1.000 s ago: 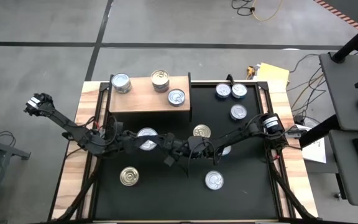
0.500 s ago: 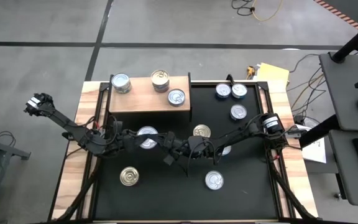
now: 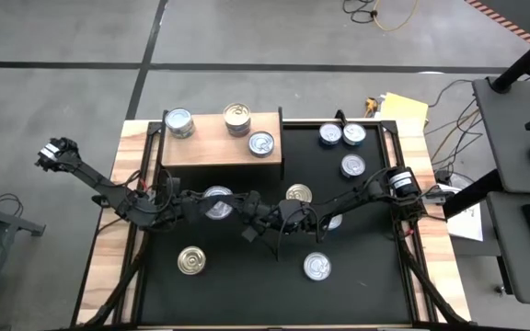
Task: Stack canned seafood by type on shelf
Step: Put the red tuna can on the shelf
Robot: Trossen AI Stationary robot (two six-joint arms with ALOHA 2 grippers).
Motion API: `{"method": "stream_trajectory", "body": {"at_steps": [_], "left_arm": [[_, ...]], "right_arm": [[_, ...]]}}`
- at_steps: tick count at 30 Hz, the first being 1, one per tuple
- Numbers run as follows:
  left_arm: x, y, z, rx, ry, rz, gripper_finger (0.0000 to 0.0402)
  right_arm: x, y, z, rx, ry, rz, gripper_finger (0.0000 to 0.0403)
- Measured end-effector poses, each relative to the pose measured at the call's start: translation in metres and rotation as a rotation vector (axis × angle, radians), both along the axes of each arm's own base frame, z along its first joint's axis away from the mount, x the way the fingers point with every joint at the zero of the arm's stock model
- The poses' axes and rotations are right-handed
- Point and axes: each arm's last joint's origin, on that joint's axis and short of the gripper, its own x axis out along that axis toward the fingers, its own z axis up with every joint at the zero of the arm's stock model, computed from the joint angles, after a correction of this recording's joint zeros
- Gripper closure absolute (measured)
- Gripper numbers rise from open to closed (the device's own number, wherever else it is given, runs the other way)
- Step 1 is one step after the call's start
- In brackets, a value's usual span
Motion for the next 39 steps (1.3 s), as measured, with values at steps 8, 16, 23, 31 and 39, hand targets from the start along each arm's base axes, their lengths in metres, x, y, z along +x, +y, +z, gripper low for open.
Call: {"method": "stream_trajectory", "body": {"at_steps": [8,16,23,31,39], "left_arm": [[-0.008,0.005,0.009,0.013,-0.03,0.015,0.0113],[-0.02,0.014,0.021,0.151,-0.011,0.04,0.0113],[-0.028,0.019,0.027,0.412,0.084,0.045,0.0113],[-0.038,0.025,0.034,0.833,0.247,0.058,0.0113],[-0.048,0.032,0.023,1.046,0.428,0.007,0.0113]], "right_arm": [[-0.001,-0.002,-0.001,0.009,0.015,-0.054,0.0247],[-0.001,-0.007,-0.004,0.037,0.044,-0.136,0.028],[0.001,-0.022,-0.007,0.185,0.015,-0.178,0.028],[0.003,-0.035,-0.009,0.368,-0.047,-0.174,0.028],[0.005,-0.041,-0.017,0.65,-0.085,-0.086,0.028]]}}
